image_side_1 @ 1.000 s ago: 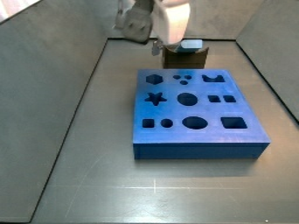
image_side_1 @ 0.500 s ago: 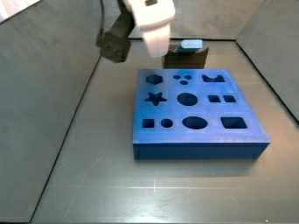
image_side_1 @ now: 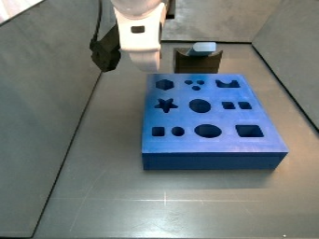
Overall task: Pick up the square-circle object. Move up. Place the square-circle object on the fixture. Regrasp the square-circle object. Rotate the square-circle object. Move to above the board. Insert the square-circle object.
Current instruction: Regrasp the square-circle object.
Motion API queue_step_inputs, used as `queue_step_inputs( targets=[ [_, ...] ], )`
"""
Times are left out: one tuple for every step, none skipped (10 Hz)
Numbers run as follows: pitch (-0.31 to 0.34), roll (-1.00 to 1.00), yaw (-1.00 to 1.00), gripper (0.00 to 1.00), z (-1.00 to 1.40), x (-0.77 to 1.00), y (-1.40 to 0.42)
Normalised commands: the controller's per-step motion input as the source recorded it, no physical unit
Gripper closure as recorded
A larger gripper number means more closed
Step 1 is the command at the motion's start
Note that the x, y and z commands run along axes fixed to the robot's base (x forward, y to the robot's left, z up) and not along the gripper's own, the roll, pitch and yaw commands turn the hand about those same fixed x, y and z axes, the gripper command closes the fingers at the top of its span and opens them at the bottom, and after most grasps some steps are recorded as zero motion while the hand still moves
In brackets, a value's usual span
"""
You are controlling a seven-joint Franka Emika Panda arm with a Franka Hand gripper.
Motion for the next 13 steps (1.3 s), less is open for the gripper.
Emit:
queue_step_inputs(
  targets=[
    [0.643,0.25,0.13,0.0,-0.03,0.06,-0.02],
    [0.567,0.19,0.29,0.0,-0.01,0.06,-0.05],
    [0.514,0.17,0.35,0.0,0.0,0.06,-0.05],
    [0.362,0.15,0.43,0.0,-0.02,0.07,-0.04],
    [0.245,0.13,0.46,0.0,-0.02,0.07,-0.04],
    [0.104,0.11,0.44,0.0,-0.01,0.06,-0.04],
    [0.022,0.09,0.4,0.0,-0.01,0.05,-0.04],
    [-0.042,0.09,0.35,0.0,-0.01,0.05,-0.04],
    [-0.092,0.08,0.3,0.0,-0.02,0.04,-0.04],
    [-0.117,0.08,0.22,0.0,-0.01,0.04,-0.05],
    [-0.091,0.09,0.12,0.0,-0.01,1.0,-0.02],
    [-0.083,0.1,0.07,0.0,-0.01,1.0,-0.02],
    [-0.068,0.11,0.03,0.0,-0.03,1.0,-0.02]
  ],
)
